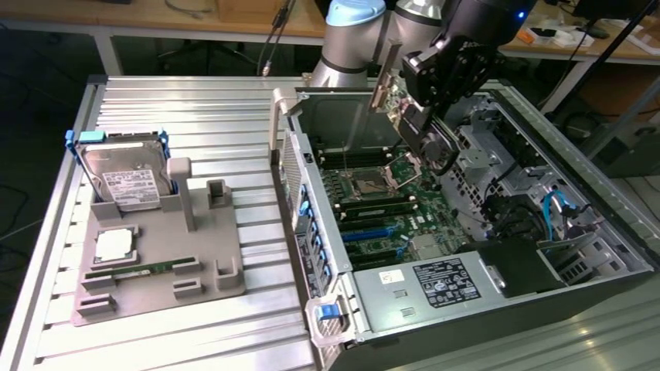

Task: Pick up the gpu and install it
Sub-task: 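Insert the gpu into the slot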

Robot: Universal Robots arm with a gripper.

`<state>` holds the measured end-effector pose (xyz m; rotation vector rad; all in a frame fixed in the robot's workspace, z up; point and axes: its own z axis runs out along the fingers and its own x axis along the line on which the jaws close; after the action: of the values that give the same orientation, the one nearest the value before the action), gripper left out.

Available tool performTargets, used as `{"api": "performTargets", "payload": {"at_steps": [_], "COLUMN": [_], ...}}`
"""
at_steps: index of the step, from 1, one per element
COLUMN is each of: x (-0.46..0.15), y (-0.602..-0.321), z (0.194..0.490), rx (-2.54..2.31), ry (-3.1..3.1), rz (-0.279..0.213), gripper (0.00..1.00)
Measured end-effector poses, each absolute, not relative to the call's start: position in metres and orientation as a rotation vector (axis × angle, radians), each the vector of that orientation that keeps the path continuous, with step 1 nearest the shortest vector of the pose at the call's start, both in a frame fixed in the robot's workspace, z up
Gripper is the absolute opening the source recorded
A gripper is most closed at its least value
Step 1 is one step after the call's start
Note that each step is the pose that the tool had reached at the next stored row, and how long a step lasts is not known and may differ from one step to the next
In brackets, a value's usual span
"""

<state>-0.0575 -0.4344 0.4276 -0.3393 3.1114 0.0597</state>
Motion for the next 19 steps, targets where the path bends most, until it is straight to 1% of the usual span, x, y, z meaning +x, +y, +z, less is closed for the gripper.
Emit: {"api": "performTargets", "payload": {"at_steps": [19], "x": [-0.0576], "y": [-0.4344], "z": [0.4257], "rx": [-0.528], "ry": [3.087], "rz": [0.061], "gripper": [0.27]}}
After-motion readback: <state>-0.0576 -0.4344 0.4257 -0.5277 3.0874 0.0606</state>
